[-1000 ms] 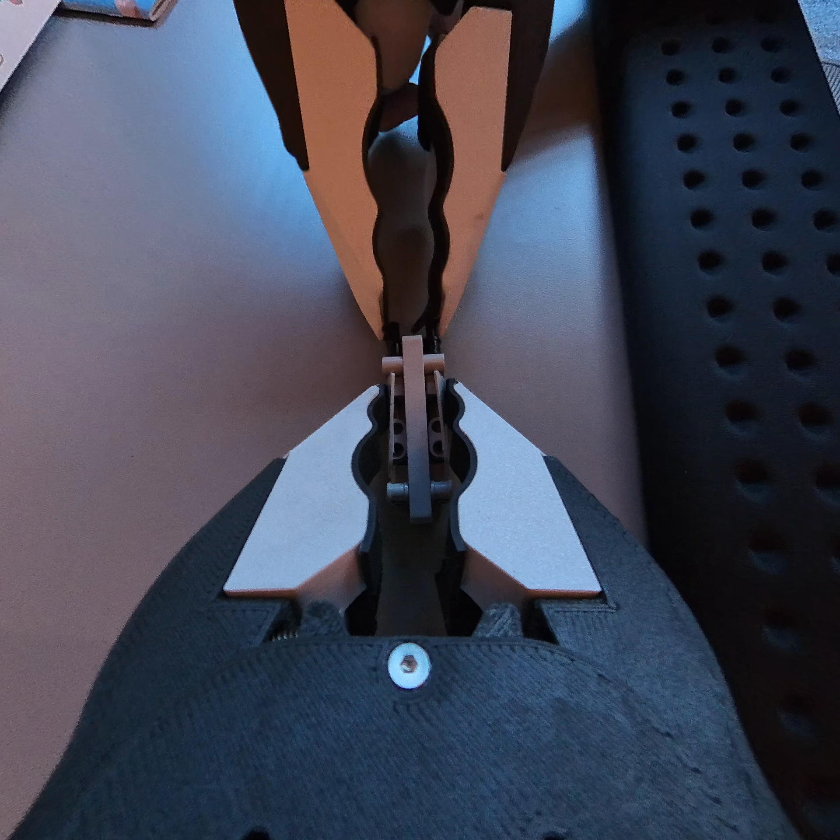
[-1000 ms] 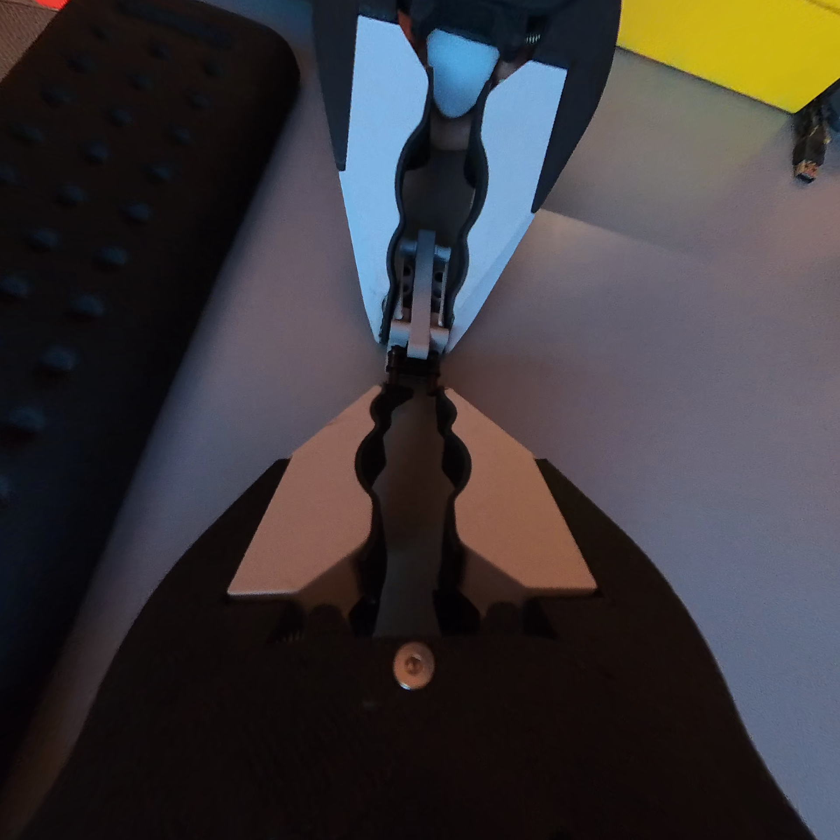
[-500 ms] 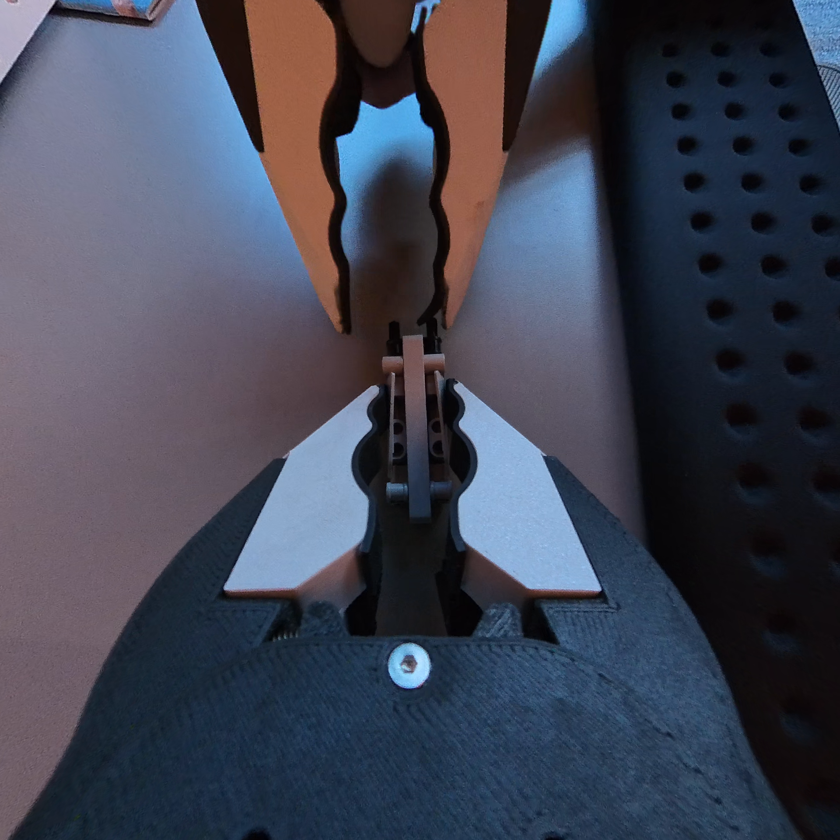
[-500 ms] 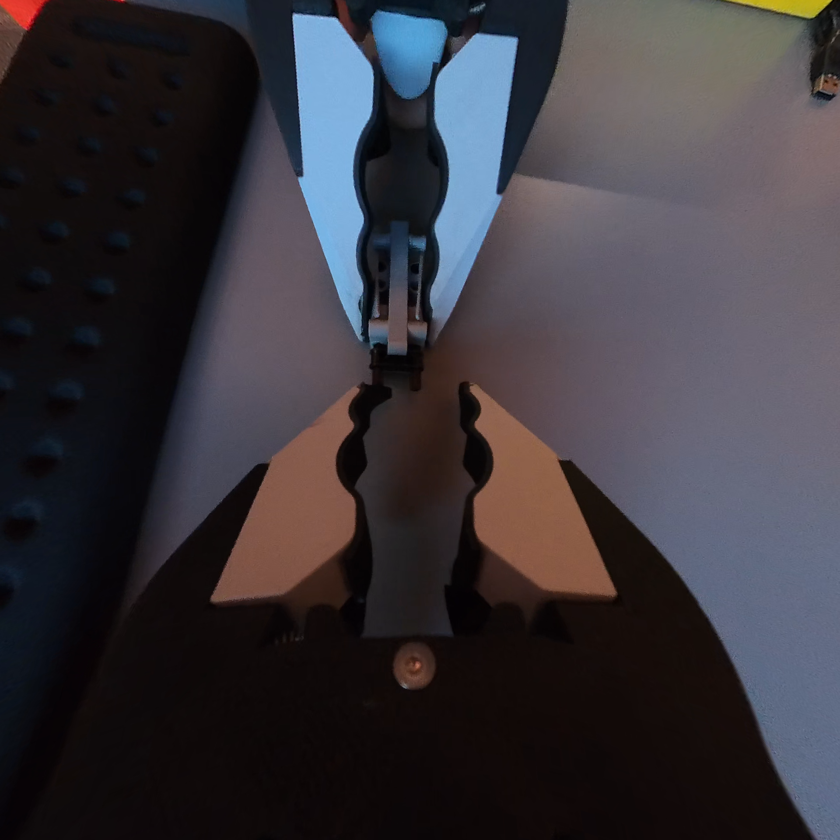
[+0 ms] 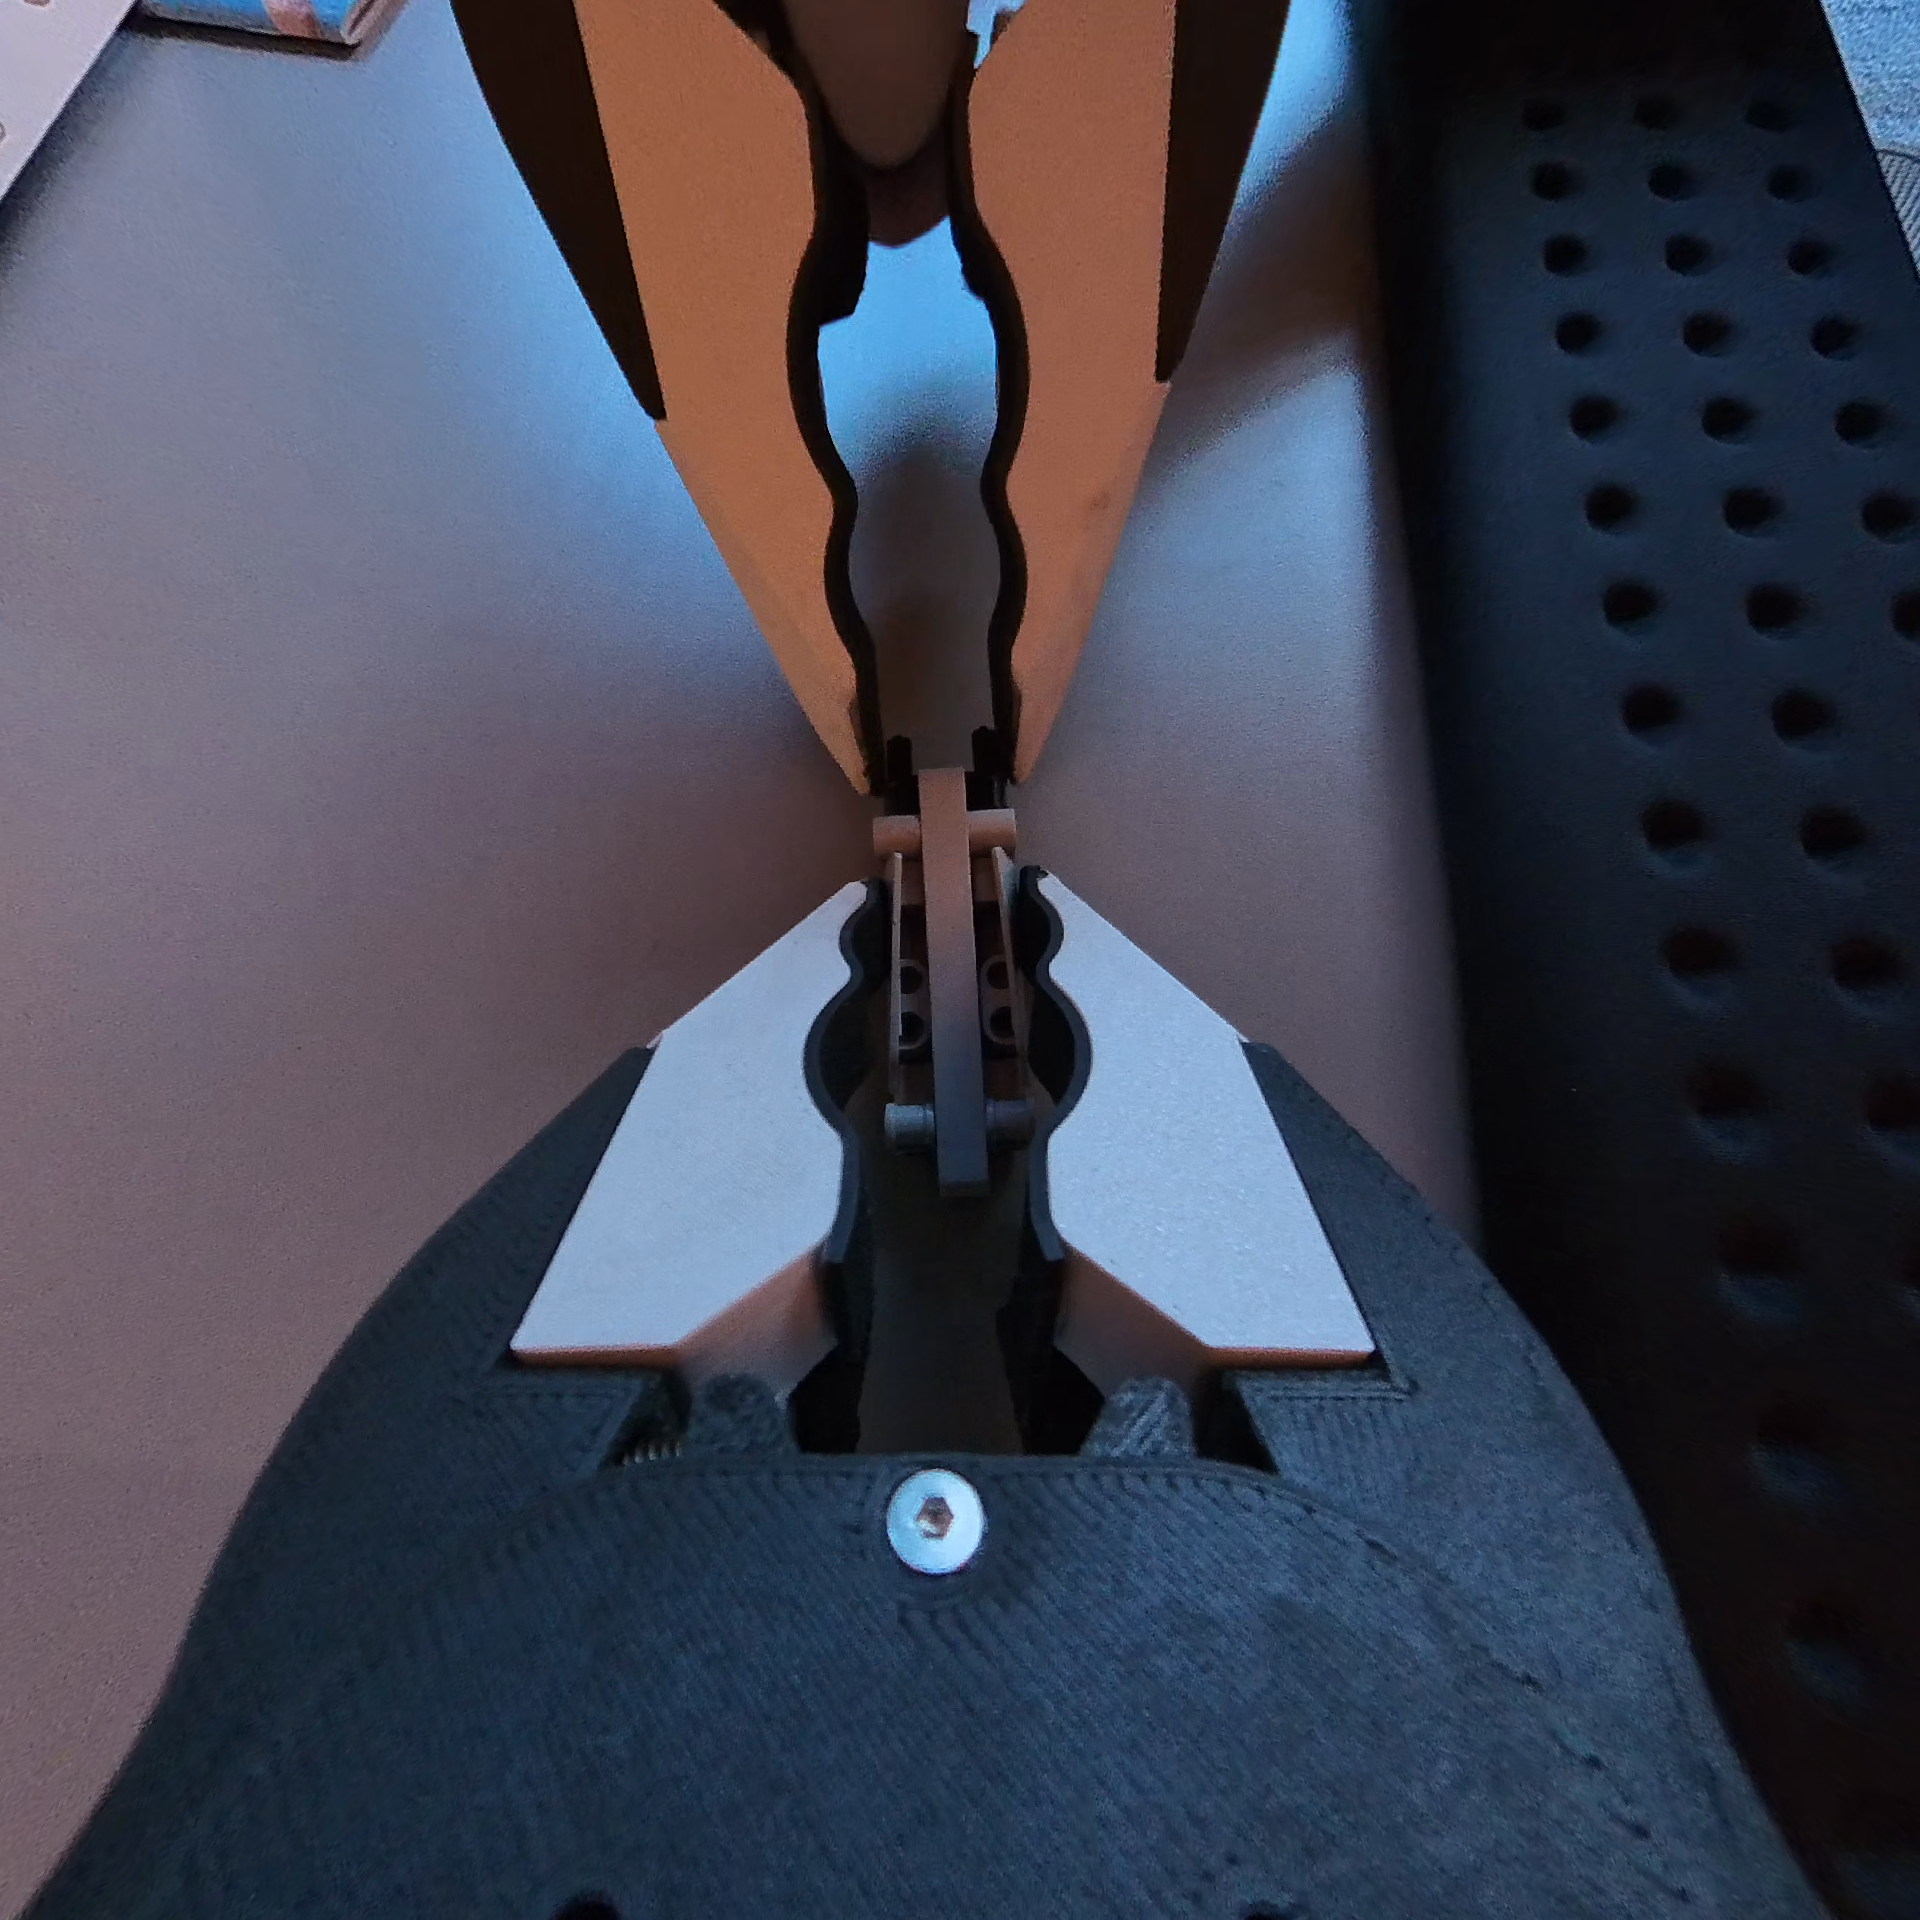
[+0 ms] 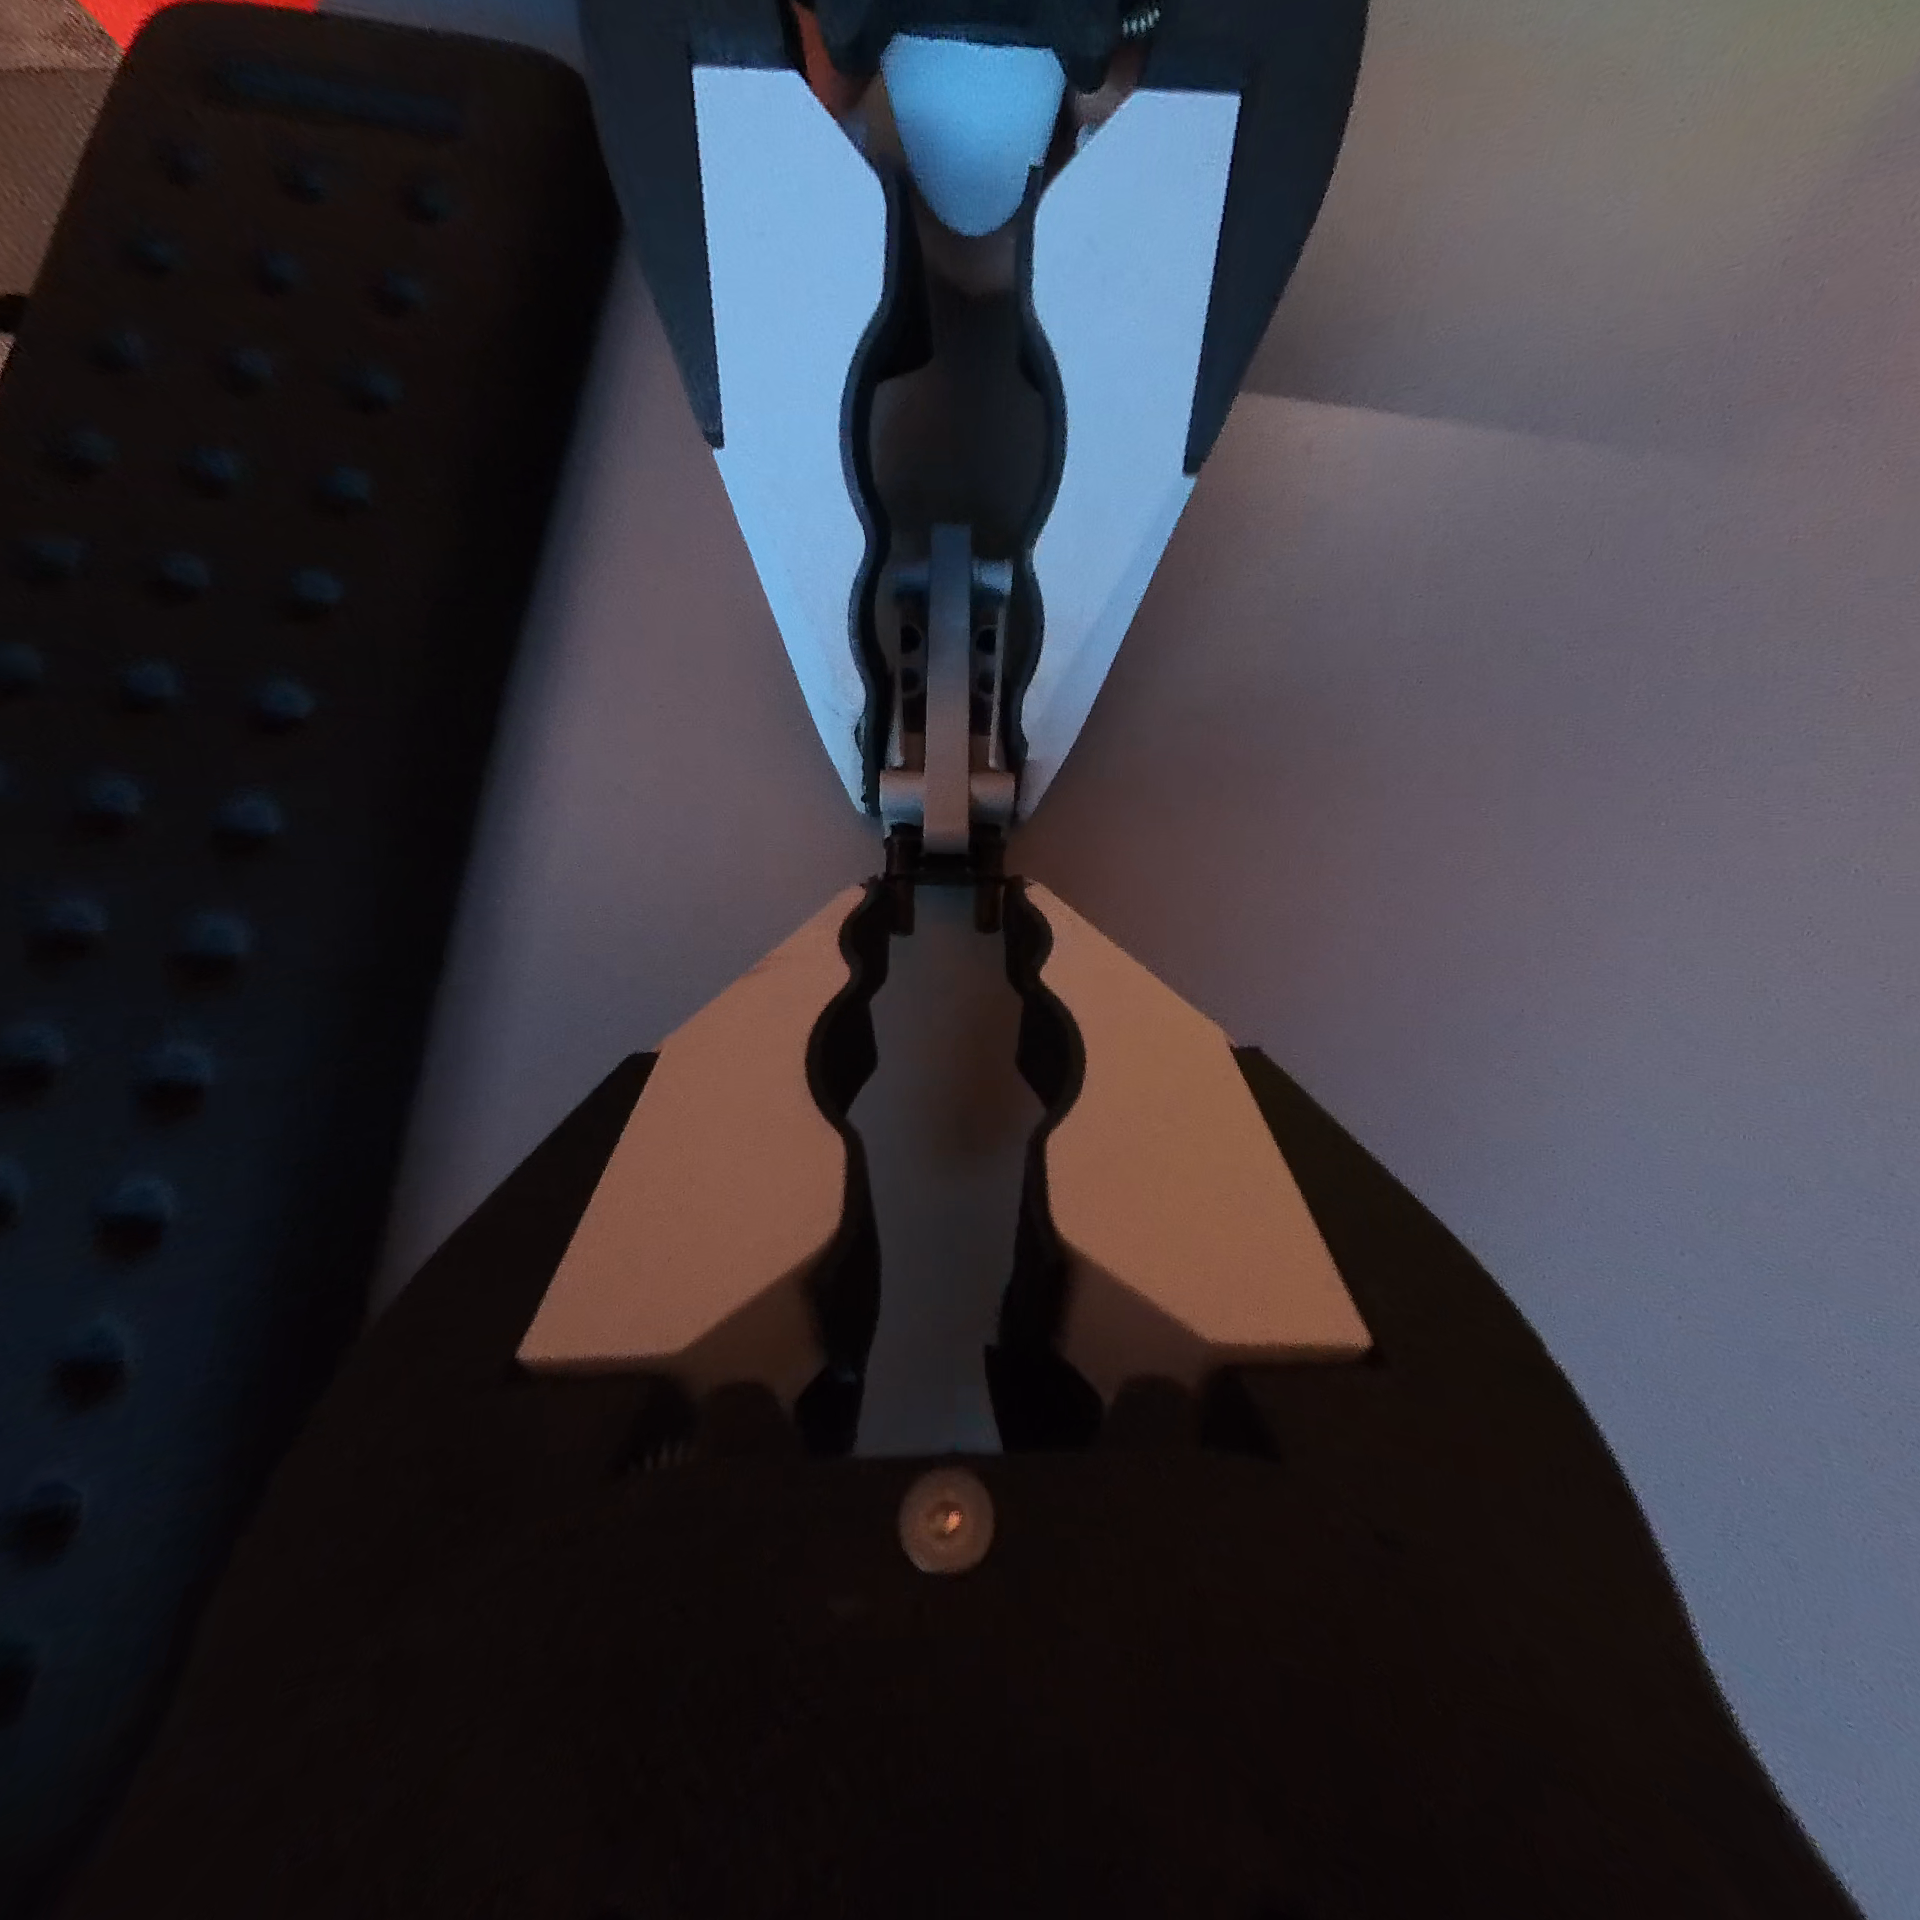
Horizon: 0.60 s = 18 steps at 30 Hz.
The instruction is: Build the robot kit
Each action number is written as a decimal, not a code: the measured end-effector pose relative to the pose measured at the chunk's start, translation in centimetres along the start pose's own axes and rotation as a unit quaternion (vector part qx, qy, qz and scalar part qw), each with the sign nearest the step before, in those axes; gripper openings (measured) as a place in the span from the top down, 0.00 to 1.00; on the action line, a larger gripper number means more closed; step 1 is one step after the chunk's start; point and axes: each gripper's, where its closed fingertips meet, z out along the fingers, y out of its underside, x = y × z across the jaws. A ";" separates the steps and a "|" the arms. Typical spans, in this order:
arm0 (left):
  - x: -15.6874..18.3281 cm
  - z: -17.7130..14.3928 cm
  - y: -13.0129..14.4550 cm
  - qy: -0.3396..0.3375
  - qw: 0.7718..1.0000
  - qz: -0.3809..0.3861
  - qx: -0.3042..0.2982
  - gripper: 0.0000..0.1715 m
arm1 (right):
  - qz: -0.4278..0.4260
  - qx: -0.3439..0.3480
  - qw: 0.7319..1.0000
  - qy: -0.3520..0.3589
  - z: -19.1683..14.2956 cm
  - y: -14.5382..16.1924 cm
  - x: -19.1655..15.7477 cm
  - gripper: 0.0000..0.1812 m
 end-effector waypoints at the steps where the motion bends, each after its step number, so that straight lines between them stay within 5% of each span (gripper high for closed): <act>1: 0.0 0.0 0.0 0.000 1.000 0.000 0.000 0.86 | 0.004 -0.005 1.000 -0.001 0.0 0.1 0.0 0.88; 18: 0.0 0.1 0.0 0.004 1.000 -0.008 -0.001 0.86 | -0.011 0.000 1.000 0.004 0.3 -0.3 -0.1 0.90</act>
